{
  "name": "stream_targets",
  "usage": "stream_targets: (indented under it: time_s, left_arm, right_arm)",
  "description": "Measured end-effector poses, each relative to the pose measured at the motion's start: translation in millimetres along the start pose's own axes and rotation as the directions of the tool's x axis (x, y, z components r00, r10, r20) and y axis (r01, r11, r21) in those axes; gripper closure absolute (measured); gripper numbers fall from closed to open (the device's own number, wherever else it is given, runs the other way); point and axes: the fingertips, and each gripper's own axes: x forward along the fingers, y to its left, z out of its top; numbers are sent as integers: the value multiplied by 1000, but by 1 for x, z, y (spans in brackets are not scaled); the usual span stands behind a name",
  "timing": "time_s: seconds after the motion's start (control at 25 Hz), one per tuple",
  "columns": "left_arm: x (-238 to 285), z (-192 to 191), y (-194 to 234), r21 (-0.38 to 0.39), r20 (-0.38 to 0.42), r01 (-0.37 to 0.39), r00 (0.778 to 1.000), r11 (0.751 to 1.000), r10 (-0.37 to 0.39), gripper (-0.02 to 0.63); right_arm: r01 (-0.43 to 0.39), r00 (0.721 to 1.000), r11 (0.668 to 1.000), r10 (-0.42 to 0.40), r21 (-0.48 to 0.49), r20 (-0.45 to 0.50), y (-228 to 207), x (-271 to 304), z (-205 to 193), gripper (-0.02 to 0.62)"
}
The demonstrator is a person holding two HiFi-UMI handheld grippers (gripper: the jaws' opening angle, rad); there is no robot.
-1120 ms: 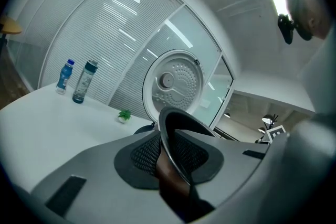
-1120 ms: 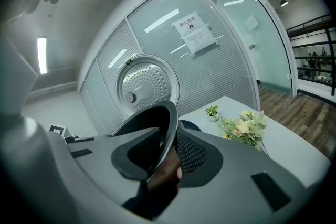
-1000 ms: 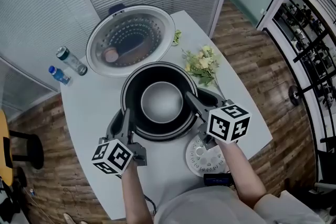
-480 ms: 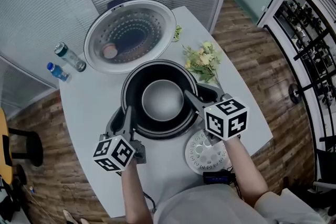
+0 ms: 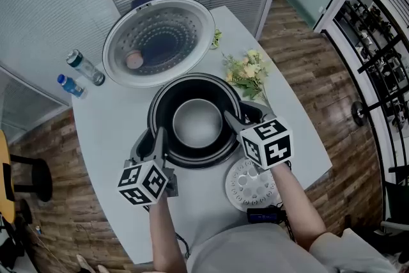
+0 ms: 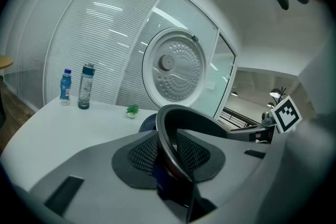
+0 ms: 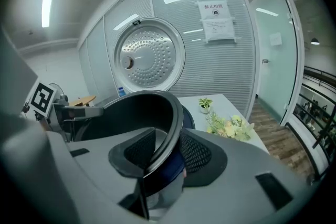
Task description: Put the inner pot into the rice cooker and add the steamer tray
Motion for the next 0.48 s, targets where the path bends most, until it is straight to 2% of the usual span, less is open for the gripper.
stream_targets:
  time_s: [0.28, 0.48]
  left_arm:
    - [2, -1, 0, 32, 5, -13, 1000, 999, 13, 493]
    - [-1, -3, 5, 147, 29, -87, 996, 985, 84, 426]
  right_arm:
    - [9, 1000, 1000, -9, -23, 20, 0, 2, -1, 428]
    - [8, 999, 1000, -7, -29, 37, 4, 0, -3, 390]
